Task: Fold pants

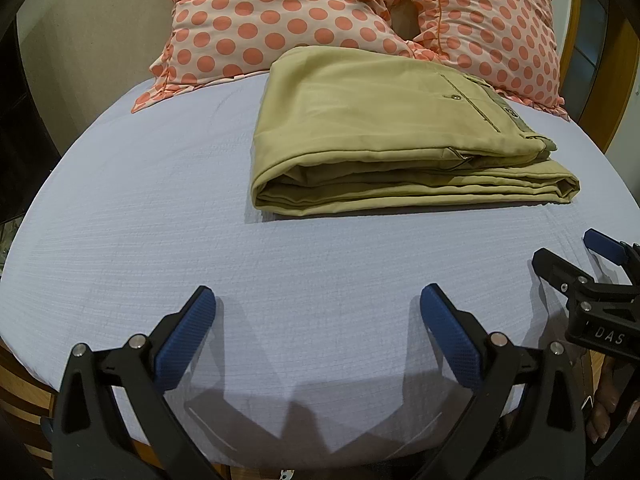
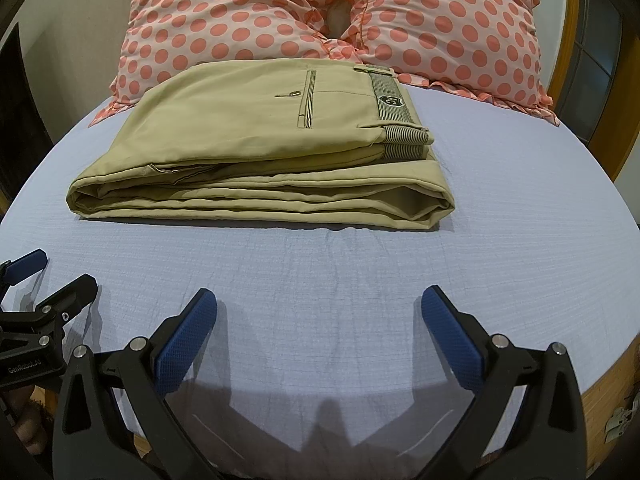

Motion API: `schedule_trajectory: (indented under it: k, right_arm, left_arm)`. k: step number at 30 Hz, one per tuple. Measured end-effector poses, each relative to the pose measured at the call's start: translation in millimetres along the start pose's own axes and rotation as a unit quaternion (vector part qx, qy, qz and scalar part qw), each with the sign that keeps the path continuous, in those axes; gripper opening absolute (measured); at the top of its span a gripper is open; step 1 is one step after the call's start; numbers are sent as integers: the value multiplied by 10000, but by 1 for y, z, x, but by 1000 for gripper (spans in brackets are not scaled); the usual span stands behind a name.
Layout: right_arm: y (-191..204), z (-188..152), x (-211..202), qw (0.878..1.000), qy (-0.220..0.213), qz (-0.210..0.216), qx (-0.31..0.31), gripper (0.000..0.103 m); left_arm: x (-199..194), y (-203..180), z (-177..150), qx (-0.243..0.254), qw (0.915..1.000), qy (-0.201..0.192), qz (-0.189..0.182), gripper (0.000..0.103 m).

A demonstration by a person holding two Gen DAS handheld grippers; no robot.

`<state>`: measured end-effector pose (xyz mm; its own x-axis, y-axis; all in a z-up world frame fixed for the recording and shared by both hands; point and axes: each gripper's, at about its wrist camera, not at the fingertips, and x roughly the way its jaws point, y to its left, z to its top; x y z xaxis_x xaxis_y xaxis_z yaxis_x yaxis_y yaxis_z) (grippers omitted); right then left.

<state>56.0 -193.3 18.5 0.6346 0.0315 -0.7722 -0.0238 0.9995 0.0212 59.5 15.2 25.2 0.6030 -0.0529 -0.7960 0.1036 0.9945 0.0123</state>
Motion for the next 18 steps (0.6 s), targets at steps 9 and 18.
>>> schedule_trajectory:
  k: [9,18]
  right_arm:
    - [0,0,0,10000,1,-4,6,102]
    - [-1,0,1,10000,27,-15,24,102]
  left_arm:
    - [0,0,0,-1,10000,-2,-1,101]
    - [0,1,0,1,10000,3,-1,101]
